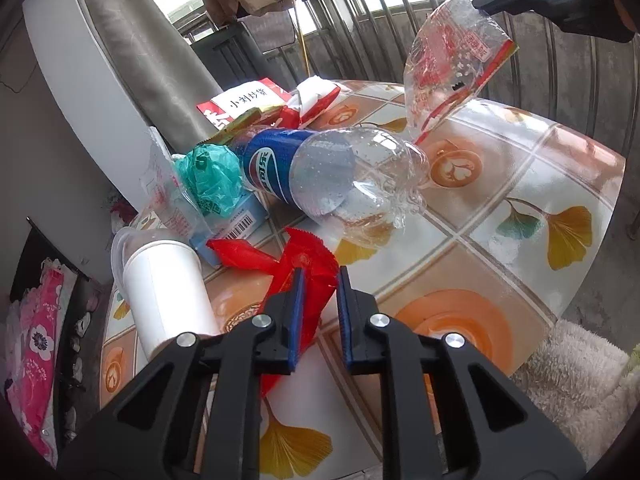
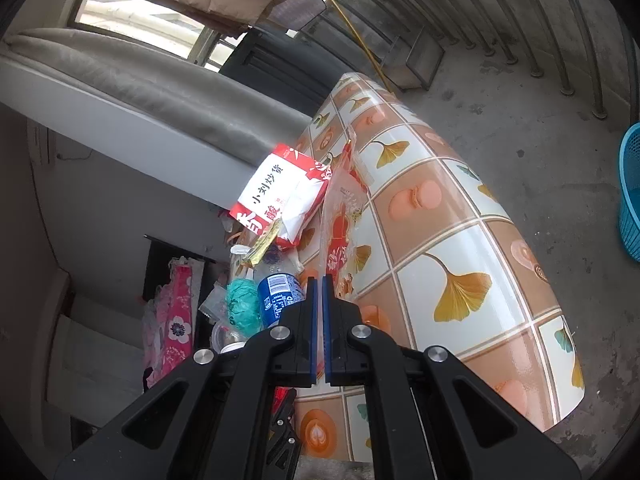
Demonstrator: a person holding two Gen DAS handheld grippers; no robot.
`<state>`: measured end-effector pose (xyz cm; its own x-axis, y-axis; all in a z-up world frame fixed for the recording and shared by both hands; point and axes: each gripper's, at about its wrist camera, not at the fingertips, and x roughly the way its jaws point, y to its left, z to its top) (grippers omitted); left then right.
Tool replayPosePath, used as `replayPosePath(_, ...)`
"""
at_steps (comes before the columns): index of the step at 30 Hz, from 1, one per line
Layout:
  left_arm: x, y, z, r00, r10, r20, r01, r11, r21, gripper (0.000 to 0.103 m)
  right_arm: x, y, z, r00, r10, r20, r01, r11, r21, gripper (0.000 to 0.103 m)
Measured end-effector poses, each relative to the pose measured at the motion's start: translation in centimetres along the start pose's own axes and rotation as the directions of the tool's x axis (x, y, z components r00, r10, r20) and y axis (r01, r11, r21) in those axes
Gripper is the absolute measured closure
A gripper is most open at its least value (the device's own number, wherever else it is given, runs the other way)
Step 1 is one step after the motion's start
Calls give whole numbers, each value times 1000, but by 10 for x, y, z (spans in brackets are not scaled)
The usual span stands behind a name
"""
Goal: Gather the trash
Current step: 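Lift the snack bag with the right tool while the left tool lifts the red wrapper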
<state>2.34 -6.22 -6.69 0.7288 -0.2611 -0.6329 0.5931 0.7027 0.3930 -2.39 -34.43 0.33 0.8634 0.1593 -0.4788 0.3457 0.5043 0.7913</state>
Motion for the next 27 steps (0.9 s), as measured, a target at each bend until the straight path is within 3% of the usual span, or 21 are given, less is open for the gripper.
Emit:
replayPosePath(8, -40, 16, 13, 998, -25, 52, 27, 999, -41, 98, -14, 3, 3, 1000, 20, 15, -20, 1000, -24, 101)
replayPosePath(12, -68, 31, 29, 990, -98, 103, 107, 990, -91, 98, -26, 2, 4, 999, 27, 32, -26, 999, -31, 101)
replayPosePath(16, -89, 42, 55, 966, -190, 175, 215, 967, -137, 99, -41, -5, 5, 998, 34, 55, -33, 999, -26, 101)
replayPosePath(18, -92, 46, 72, 944, -257, 206, 292, 943, -161, 99, -50, -9, 6, 997, 38, 72, -37, 999, -21, 101)
replayPosePath(21, -87, 46, 102, 898, -374, 234, 419, 888, -189, 99, -69, -15, 8, 993, 34, 111, -33, 999, -13, 101)
replayPosePath(27, -50, 13, 171, 788, -570, 233, 611, 769, -189, 99, -116, -42, 16, 978, -20, 210, 16, 1000, 24, 101)
